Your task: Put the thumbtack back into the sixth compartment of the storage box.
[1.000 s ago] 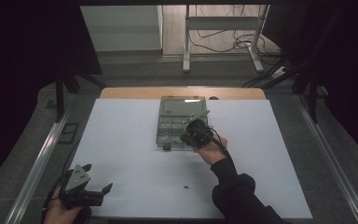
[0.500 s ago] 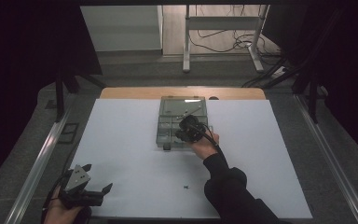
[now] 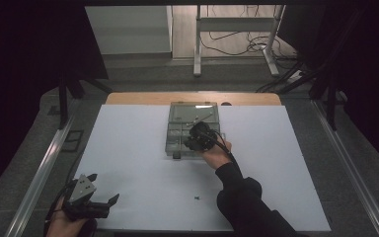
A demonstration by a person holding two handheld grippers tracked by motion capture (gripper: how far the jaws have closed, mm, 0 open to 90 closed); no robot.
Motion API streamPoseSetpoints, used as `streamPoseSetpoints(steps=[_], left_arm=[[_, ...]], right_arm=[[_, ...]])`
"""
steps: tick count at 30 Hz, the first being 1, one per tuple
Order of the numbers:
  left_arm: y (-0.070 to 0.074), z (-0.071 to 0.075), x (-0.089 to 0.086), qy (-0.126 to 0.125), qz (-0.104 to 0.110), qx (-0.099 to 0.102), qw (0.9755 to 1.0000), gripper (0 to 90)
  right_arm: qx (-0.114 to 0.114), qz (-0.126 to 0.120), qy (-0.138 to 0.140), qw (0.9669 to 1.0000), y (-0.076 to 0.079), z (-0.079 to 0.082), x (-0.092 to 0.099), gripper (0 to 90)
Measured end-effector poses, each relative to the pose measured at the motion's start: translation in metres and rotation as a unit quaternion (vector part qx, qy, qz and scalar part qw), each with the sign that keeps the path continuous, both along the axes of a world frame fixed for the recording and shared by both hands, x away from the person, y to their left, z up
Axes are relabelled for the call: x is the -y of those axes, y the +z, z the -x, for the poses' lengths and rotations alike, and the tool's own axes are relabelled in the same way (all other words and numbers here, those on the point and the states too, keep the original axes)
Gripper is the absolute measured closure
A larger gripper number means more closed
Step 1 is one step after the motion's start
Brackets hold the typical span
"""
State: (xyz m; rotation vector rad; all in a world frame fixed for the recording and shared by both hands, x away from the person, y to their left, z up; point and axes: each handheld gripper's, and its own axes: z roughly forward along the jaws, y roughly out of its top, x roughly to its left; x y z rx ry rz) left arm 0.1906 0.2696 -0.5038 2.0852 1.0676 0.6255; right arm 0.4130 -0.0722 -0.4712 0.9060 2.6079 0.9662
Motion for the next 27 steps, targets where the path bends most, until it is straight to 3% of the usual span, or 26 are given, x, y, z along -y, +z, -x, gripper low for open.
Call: streamPoseSetpoints(steps=[14,23,27], left_arm=[[0.000,0.001,0.001,-0.005,-0.002,0.005,1.0000,1.8],[0.000,0.001,0.000,-0.003,0.001,0.005,1.0000,1.7],[0.000,0.001,0.000,-0.004,0.001,0.005,1.0000,1.7]], right_arm=[[-0.001,0.016,0.010,0.9998,-0.002,0.021,0.013,44.1],[0.011,0.029,0.020,0.9993,0.000,0.036,0.018,32.4],[0.014,0.030,0.021,0.9992,0.001,0.040,0.022,31.7]])
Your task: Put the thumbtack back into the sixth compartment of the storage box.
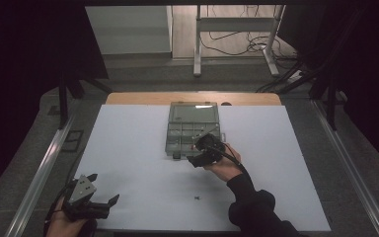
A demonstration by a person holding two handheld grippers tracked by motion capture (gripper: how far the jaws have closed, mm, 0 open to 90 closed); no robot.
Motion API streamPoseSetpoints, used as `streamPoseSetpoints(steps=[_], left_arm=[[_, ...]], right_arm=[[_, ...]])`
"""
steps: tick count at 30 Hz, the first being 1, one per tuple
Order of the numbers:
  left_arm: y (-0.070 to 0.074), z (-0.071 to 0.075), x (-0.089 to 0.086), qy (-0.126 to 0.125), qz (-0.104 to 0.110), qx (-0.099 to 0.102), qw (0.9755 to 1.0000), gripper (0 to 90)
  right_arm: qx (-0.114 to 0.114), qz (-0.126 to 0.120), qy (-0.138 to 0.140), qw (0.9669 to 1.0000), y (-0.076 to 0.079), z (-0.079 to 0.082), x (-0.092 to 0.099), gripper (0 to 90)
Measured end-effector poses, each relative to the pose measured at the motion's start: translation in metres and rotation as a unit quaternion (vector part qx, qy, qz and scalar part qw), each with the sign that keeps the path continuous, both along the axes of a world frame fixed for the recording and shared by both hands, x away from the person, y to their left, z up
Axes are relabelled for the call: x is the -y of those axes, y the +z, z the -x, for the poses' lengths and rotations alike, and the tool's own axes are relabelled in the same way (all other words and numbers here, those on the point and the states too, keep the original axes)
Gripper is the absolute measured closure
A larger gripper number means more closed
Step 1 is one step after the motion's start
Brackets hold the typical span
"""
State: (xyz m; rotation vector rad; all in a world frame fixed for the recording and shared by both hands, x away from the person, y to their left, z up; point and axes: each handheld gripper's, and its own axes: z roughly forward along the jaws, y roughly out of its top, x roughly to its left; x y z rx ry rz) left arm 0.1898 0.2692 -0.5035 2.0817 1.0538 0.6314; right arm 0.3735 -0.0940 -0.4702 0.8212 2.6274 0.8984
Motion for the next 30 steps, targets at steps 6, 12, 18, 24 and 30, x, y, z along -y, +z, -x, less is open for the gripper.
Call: streamPoseSetpoints(steps=[6,12,18,24,30], left_arm=[[0.000,0.000,0.000,0.001,0.003,-0.001,1.0000,1.8],[0.000,0.000,-0.001,0.001,0.002,-0.001,1.0000,1.8],[0.000,0.000,0.000,0.001,0.001,-0.001,1.0000,1.8],[0.000,0.000,0.000,0.000,-0.001,-0.001,1.0000,1.7],[0.000,0.000,0.001,-0.002,-0.003,-0.001,1.0000,1.7]], right_arm=[[-0.001,0.002,0.000,1.0000,-0.001,0.008,0.002,24.2],[-0.010,0.002,0.008,0.9999,-0.003,0.016,0.006,11.4],[-0.009,0.010,-0.003,0.9999,-0.007,0.026,0.013,2.9],[-0.013,0.019,-0.006,0.9997,-0.005,0.038,0.019,1.1],[-0.031,0.026,-0.012,0.9991,-0.006,0.047,0.024,1.2]])
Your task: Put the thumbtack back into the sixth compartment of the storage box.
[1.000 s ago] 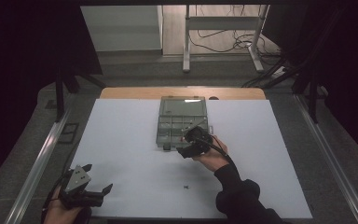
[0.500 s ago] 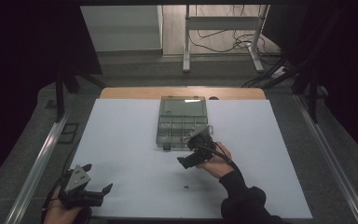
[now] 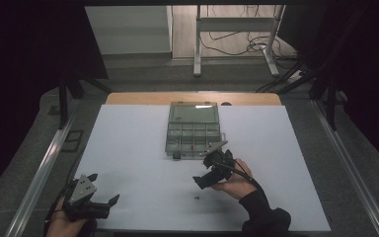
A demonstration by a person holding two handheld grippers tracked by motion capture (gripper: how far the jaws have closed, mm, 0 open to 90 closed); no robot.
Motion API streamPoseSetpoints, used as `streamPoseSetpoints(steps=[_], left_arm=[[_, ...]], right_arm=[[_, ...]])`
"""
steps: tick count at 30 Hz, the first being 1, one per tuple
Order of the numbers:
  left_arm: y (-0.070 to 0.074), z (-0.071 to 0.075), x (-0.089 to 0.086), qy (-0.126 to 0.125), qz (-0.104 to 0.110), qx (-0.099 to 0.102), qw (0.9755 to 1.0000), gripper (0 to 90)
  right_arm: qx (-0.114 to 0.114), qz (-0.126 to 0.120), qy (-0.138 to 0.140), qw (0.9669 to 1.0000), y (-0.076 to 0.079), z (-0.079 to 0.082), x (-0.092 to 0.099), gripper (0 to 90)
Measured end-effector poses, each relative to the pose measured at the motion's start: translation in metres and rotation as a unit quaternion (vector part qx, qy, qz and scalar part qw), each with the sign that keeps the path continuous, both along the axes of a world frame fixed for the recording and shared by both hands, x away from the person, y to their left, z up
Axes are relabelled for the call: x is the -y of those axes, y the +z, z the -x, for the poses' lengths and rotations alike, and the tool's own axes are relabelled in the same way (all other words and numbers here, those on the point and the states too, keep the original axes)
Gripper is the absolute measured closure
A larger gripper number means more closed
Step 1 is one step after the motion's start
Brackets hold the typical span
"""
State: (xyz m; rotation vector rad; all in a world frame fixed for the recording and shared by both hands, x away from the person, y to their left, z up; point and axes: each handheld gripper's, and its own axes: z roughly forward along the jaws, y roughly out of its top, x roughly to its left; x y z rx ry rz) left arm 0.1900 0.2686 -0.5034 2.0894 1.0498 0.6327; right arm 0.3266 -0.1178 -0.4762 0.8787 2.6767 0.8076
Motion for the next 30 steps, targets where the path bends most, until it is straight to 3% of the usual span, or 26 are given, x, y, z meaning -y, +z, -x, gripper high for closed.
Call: streamPoseSetpoints(steps=[7,12,21,30], left_arm=[[0.000,0.000,0.001,-0.004,-0.004,0.000,1.0000,1.7],[0.000,0.000,0.003,-0.007,-0.010,-0.001,0.9999,1.7],[0.000,0.000,0.003,-0.008,-0.011,0.000,0.9999,1.8],[0.000,0.000,0.004,-0.011,-0.016,0.000,0.9998,1.8]], right_arm=[[0.006,0.018,0.013,0.9997,-0.002,0.017,-0.002,9.7],[0.002,0.020,0.034,0.9992,-0.005,0.025,-0.004,23.4],[-0.030,0.026,0.080,0.9960,-0.015,0.038,-0.007,54.0],[-0.056,0.031,0.112,0.9916,-0.025,0.043,-0.010,70.7]])
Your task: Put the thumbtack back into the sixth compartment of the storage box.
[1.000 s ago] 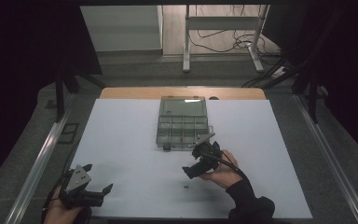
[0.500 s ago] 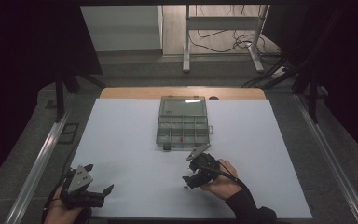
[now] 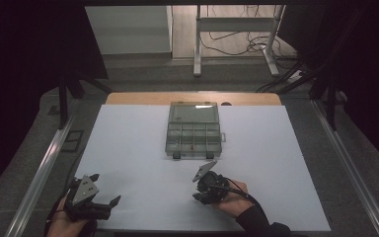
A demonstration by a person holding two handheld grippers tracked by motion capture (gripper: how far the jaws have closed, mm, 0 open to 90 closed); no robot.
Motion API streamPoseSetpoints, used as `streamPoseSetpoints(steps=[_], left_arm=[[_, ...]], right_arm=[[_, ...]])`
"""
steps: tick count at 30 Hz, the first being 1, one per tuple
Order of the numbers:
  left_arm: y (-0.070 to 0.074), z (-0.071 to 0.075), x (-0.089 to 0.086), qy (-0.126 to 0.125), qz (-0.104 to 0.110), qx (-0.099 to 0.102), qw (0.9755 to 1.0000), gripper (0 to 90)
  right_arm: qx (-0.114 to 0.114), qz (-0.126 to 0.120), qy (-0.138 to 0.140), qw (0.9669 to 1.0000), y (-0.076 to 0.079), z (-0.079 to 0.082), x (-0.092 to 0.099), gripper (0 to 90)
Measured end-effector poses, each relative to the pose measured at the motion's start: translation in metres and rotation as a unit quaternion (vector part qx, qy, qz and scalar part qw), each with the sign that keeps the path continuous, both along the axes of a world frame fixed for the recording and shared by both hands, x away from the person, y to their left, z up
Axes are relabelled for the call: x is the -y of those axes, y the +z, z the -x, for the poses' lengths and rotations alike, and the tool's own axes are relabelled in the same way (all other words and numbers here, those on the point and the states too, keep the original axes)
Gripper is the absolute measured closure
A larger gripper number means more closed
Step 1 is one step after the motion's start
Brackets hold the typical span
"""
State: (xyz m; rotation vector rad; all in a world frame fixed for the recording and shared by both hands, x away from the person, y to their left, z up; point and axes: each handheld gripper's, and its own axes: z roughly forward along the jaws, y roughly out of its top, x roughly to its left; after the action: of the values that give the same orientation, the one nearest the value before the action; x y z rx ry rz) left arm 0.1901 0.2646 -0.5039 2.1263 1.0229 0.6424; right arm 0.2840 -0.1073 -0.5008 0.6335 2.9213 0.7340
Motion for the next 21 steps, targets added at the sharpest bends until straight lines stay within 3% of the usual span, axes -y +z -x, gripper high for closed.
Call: streamPoseSetpoints(steps=[7,15,21], left_arm=[[-0.0002,-0.0001,0.0004,-0.002,-0.002,0.001,1.0000,1.8],[-0.0001,-0.0001,0.0013,-0.003,-0.008,0.000,1.0000,1.8],[-0.0003,-0.0001,0.0017,-0.002,-0.007,-0.001,1.0000,1.8]], right_arm=[[0.003,0.016,0.016,0.9997,-0.0081,0.0016,-0.0025,81.6],[-0.001,0.022,0.012,0.9997,-0.0065,0.0012,-0.0036,82.7],[0.006,0.002,-0.008,0.9999,0.0010,-0.0026,0.0011,82.7]])
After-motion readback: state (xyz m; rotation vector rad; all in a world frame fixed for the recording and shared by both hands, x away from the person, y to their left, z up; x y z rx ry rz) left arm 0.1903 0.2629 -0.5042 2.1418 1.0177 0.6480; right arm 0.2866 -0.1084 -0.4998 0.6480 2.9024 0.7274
